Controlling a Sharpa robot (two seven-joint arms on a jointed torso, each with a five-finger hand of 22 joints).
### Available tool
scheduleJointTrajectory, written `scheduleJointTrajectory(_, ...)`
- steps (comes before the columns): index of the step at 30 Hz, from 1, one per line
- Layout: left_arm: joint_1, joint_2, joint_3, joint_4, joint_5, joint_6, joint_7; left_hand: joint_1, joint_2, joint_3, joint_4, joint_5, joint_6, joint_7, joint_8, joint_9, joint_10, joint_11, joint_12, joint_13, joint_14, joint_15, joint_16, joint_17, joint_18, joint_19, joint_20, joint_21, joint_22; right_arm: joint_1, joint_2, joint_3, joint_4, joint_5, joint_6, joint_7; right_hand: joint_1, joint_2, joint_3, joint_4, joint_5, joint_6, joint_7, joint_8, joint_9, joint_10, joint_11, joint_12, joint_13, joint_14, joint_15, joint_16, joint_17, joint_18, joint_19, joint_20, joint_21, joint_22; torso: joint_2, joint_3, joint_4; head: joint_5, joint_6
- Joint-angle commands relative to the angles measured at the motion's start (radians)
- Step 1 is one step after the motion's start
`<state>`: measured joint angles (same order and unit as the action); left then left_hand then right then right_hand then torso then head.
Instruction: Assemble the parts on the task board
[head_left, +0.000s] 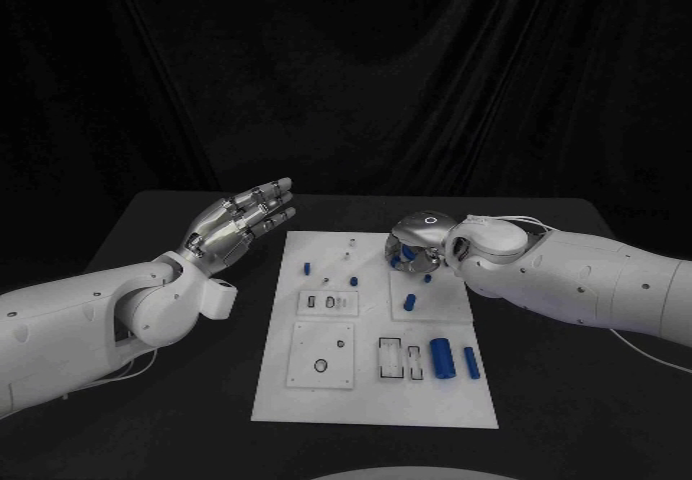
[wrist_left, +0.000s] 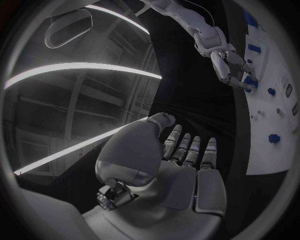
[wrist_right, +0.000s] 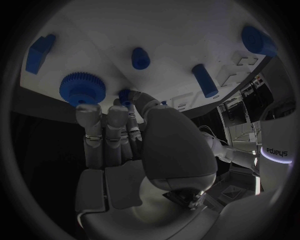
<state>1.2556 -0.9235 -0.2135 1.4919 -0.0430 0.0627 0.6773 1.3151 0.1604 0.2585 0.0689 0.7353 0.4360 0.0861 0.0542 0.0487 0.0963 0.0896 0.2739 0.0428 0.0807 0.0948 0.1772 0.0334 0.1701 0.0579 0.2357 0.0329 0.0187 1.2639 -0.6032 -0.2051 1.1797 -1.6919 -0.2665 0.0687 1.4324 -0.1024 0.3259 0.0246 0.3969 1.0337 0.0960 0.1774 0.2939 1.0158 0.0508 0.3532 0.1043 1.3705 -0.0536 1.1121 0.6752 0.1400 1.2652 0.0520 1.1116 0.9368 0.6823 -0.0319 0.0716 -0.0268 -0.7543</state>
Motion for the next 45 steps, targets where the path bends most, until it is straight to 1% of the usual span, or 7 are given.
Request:
scheduleJointTrajectory(1,-0.001,-0.001,0.001,0.002,0.0,0.012,0.08,-0.003,-0.01,0.003,0.003,-0.004,0.011,0.0,0.002,0.002,-0.006,-0.004,-0.001,-0.001,-0.008,0.0,-0.003,-0.001,0.012,-0.001,-0.007,-0.004,-0.001,-0.006,-0.011,-0.002,0.006,-0.009,-0.068,0.025,0.019,0.007,0.009,-0.002,-0.006,0.011,0.001,0.008,0.006,0.02,-0.005,0.003,0.001,0.007,-0.004,0.0,0.002,-0.002,0.009,-0.001,0.006,0.009,0.001,-0.0001,0.0003,0.004,0.001)
scheduleJointTrajectory(10,-0.001,-0.004,0.001,0.004,0.0,-0.008,0.081,-0.011,-0.032,-0.011,0.014,-0.011,-0.01,-0.014,0.0,-0.001,-0.029,-0.019,-0.019,-0.004,-0.058,-0.026,-0.091,-0.016,0.012,-0.034,-0.043,-0.021,-0.01,0.042,-0.035,-0.002,0.048,-0.008,-0.063,0.016,0.014,0.003,0.01,-0.001,-0.025,0.005,0.003,0.003,0.015,0.038,-0.004,-0.012,-0.006,0.009,-0.003,-0.003,-0.001,-0.003,0.011,-0.001,0.01,0.018,0.001,0.0002,-0.0002,0.004,0.005)
scheduleJointTrajectory(12,-0.001,-0.005,0.001,0.007,0.0,-0.016,0.093,-0.087,-0.057,-0.091,0.124,-0.081,-0.027,-0.033,-0.002,-0.002,-0.06,-0.054,-0.062,-0.01,-0.08,-0.06,-0.155,-0.028,0.011,-0.055,-0.077,-0.032,-0.017,0.058,-0.038,-0.002,0.057,0.0,-0.055,0.013,0.01,0.002,0.012,0.001,-0.031,-0.01,0.002,-0.006,0.015,0.036,-0.005,-0.021,-0.01,0.006,-0.003,-0.008,-0.007,-0.003,0.008,0.0,0.006,0.016,0.0,0.0,-0.0001,0.001,0.004)
scheduleJointTrajectory(13,-0.001,-0.006,0.001,0.01,0.0,-0.019,0.1,-0.103,-0.067,-0.136,0.2,-0.215,-0.047,-0.048,-0.006,-0.004,-0.072,-0.078,-0.087,-0.014,-0.081,-0.08,-0.177,-0.033,0.011,-0.058,-0.097,-0.033,-0.019,0.065,-0.039,-0.002,0.061,0.003,-0.052,0.011,0.011,0.002,0.012,0.001,-0.033,-0.011,0.001,-0.006,0.015,0.035,-0.006,-0.023,-0.011,0.005,-0.003,-0.01,-0.011,-0.002,0.005,0.0,0.003,0.012,0.0,-0.0001,0.0,0.0,0.005)
scheduleJointTrajectory(16,-0.001,-0.011,0.001,0.019,0.0,-0.03,0.119,-0.083,-0.045,-0.238,0.224,-0.34,-0.093,-0.08,-0.012,-0.008,-0.086,-0.109,-0.124,-0.019,-0.081,-0.109,-0.177,-0.033,0.011,-0.058,-0.133,-0.033,-0.019,0.084,-0.033,-0.002,0.066,0.011,-0.042,0.007,0.011,0.002,0.013,0.001,-0.034,-0.011,0.001,-0.006,0.016,0.035,-0.006,-0.025,-0.011,0.005,-0.004,-0.009,-0.009,-0.002,0.005,0.0,0.003,0.013,0.001,-0.0002,0.0,0.001,0.009)
scheduleJointTrajectory(30,0.002,-0.028,0.001,0.045,0.0,-0.023,0.106,0.038,0.038,-0.344,0.221,-0.186,-0.118,-0.084,-0.015,-0.011,-0.091,-0.111,-0.138,-0.022,-0.081,-0.099,-0.177,-0.033,0.009,-0.058,-0.128,-0.033,-0.019,0.11,0.053,-0.002,-0.008,0.019,-0.021,0.022,0.011,0.003,0.015,0.001,-0.033,-0.011,0.0,-0.007,0.018,0.036,-0.006,-0.029,-0.013,0.006,-0.004,-0.005,0.0,-0.004,0.009,0.0,0.01,0.025,0.014,-0.0028,0.0095,0.005,0.005)
scheduleJointTrajectory(45,0.004,-0.05,0.001,0.06,0.0,-0.016,0.096,0.048,0.044,-0.35,0.222,-0.178,-0.113,-0.078,-0.014,-0.011,-0.091,-0.102,-0.133,-0.021,-0.081,-0.095,-0.177,-0.033,0.009,-0.058,-0.123,-0.033,-0.019,0.108,0.131,-0.002,-0.099,0.02,-0.019,0.035,0.01,0.0,0.016,0.001,-0.034,-0.019,0.0,-0.012,0.019,0.034,-0.006,-0.038,-0.016,0.005,-0.003,-0.003,0.006,-0.008,0.014,0.0,0.02,0.042,0.037,0.0007,0.0207,-0.012,0.027)
